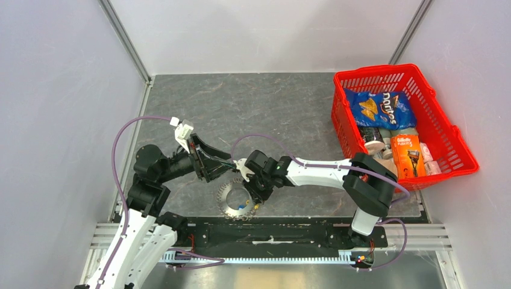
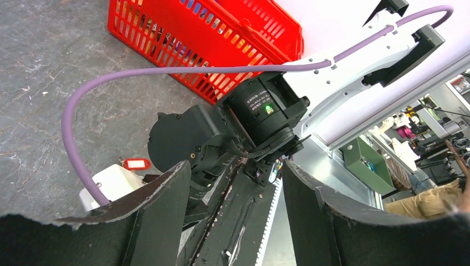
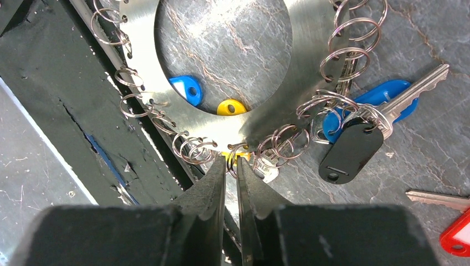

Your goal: Put the keys on the keyring

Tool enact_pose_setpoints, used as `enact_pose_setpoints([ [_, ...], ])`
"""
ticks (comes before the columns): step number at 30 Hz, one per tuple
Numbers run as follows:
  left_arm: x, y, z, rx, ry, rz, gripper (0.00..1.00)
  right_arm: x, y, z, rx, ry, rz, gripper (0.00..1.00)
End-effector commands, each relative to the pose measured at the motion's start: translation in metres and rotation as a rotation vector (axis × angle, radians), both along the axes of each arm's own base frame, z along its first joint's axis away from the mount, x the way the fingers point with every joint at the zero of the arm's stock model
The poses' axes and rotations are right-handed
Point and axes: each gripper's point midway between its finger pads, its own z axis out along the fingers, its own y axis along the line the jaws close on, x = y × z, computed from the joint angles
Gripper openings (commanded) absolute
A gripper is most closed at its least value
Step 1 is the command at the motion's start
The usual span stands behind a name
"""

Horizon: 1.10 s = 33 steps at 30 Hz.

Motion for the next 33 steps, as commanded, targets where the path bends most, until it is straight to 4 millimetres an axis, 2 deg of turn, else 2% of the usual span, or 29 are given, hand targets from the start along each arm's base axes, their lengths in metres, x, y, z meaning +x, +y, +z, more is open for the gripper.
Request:
enact_pose_setpoints([
  [1, -0.005, -0.001, 0.006, -0.003, -0.049, -0.026, 0.68, 0.007, 0.014, 0.009, 0.032, -0.035, 0.014, 0.18],
  [6, -0.005, -0.001, 0.006, -0.002, -0.048, -0.026, 0.68, 0.008, 0.013, 0.008, 0.027, -0.039, 0.010, 0.12],
  [9, -0.005, -0.001, 0.006, -0.002, -0.047, -0.026, 0.68, 0.009, 0.014, 0.009, 0.030, -0.044, 0.006, 0.01],
  [14, -0.005, -0.001, 0.006, -0.002, -0.051, -0.026, 0.68, 0.009, 0.018, 0.024, 0.074, -0.054, -0.003, 0.00],
  [25, -0.006, -0.001, 0.007, -0.003, -0.054, -0.028, 0.68, 0.014, 0.025, 0.098, 0.247, -0.121, -0.037, 0.00],
  [33, -0.007, -0.001, 0.008, -0.006, -0.060, -0.033, 0.69, 0.023, 0.023, 0.138, 0.370, -0.123, -0.073, 0.00],
])
